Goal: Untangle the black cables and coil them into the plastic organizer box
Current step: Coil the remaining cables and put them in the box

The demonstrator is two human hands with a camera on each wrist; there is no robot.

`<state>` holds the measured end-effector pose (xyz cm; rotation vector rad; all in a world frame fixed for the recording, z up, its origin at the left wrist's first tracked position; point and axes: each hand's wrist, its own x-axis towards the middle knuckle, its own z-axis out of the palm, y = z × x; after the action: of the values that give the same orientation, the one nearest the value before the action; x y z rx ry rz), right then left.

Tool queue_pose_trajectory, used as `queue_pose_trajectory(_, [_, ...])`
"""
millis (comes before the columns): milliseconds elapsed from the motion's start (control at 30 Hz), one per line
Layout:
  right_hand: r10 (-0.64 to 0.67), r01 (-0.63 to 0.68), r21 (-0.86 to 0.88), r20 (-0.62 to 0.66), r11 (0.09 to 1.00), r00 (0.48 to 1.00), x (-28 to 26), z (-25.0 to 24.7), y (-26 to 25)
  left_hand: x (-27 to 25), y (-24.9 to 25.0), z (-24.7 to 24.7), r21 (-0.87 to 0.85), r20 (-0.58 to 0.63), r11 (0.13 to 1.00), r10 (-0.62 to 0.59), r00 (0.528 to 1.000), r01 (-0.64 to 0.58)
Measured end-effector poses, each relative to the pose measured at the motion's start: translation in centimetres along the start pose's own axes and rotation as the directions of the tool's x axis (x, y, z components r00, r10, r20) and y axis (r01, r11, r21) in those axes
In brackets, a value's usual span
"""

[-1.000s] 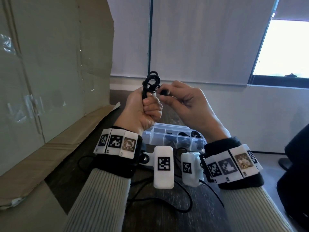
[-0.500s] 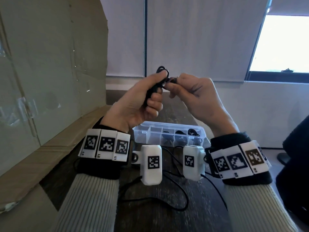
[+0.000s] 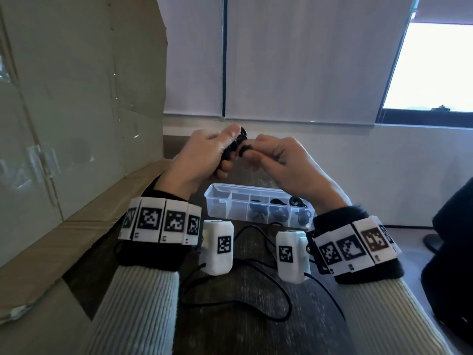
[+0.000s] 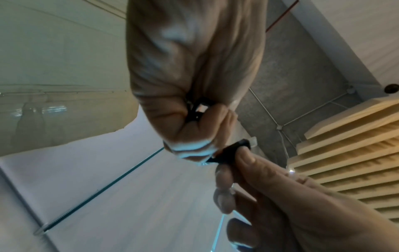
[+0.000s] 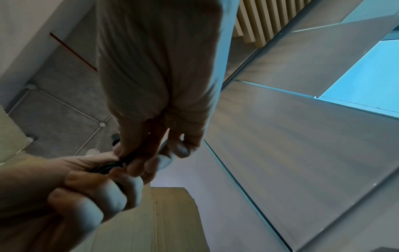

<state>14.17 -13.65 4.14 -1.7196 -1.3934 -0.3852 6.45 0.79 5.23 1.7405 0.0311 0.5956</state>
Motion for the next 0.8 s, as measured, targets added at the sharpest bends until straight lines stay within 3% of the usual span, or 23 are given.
queue_pose_trajectory(167, [0.12, -0.112, 0.078, -0.11, 0.991, 0.987, 0.3, 0.3, -0.6, -0.2, 0.3, 0.2, -0.06, 0.042, 0.998, -0.014, 0.999, 0.017])
queue_pose_trajectory(400, [0.358, -0.335, 0.151, -0.173, 0.93, 0.917, 0.1, -0.6, -1.4, -0.7, 0.9, 1.0, -0.146, 0.134, 0.982, -0.103, 0.986, 0.123])
queue_pose_trajectory(533, [0.4, -0.372, 0.186, -0.141, 0.909, 0.906, 0.0, -0.5, -1.0, -0.8, 0.9, 1.2, -0.116, 0.135, 0.979, -0.154, 0.979, 0.17])
queue_pose_trajectory(800, [0.351, -0.349, 0.14, 0.006, 0.927, 0.936, -0.3, -0.7, -0.7, -0.8, 0.8, 0.0, 0.003, 0.141, 0.995, -0.101, 0.985, 0.102])
